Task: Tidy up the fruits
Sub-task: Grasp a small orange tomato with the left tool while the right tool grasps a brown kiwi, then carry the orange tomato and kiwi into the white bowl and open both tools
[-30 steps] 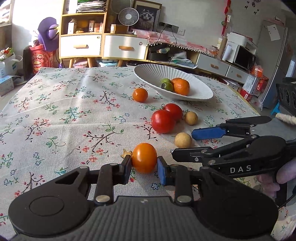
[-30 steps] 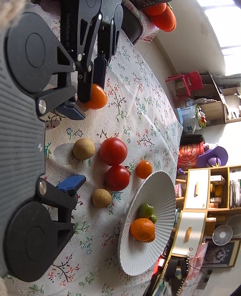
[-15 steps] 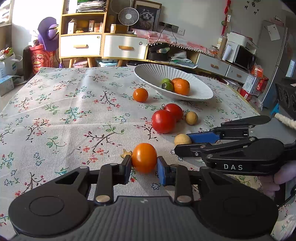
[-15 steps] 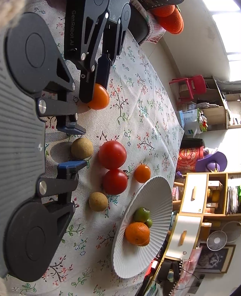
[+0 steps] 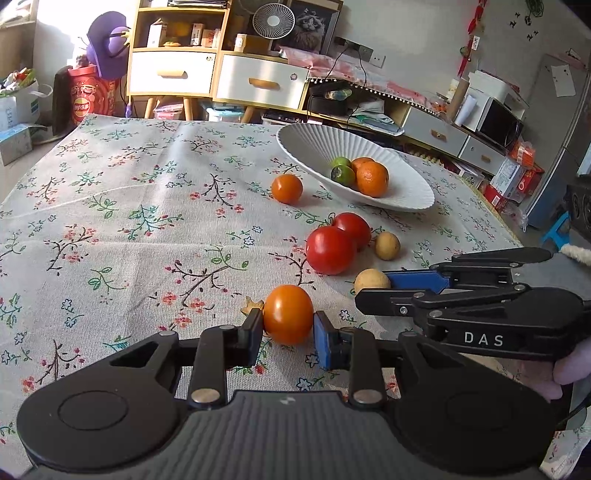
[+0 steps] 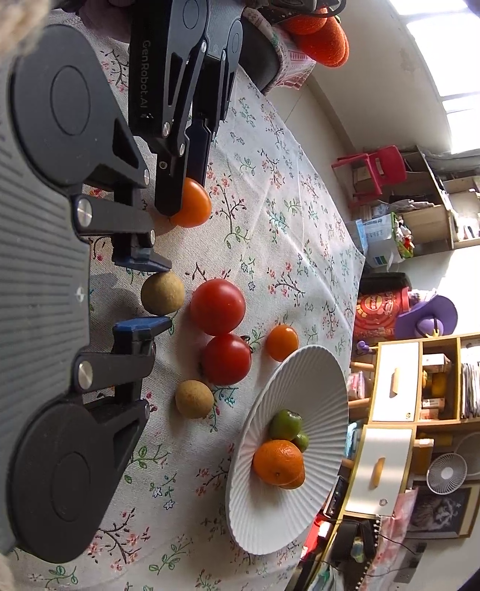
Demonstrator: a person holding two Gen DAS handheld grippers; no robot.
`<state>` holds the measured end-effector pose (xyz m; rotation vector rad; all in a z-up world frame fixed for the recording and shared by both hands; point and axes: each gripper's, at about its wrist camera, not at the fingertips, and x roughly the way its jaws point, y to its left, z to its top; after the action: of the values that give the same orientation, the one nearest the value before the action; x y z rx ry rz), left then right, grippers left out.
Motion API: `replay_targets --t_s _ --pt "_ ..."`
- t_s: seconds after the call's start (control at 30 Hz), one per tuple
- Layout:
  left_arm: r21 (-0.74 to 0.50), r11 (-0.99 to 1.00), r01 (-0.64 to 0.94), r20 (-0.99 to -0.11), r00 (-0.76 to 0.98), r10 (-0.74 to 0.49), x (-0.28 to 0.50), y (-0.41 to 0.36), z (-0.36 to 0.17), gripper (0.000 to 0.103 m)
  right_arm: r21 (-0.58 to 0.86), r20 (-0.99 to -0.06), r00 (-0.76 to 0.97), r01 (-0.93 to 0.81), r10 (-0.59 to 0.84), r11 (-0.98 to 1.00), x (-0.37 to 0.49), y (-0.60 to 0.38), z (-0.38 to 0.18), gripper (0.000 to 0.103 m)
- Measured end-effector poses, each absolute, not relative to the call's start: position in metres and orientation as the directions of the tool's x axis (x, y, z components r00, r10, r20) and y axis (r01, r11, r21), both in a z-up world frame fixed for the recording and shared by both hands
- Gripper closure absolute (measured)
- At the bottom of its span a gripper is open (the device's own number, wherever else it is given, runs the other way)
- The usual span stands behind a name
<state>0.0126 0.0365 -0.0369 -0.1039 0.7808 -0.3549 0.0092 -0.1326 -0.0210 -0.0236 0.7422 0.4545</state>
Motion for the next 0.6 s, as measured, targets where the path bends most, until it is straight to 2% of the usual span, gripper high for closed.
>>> replay_targets --t_s 0.6 --pt "-0.270 0.926 0.262 -0.649 0.661 -0.377 0.039 0.013 -0.013 0.077 0.212 -0.621 0.685 -0.320 0.380 0.923 0.029 -0.165 0.000 0.080"
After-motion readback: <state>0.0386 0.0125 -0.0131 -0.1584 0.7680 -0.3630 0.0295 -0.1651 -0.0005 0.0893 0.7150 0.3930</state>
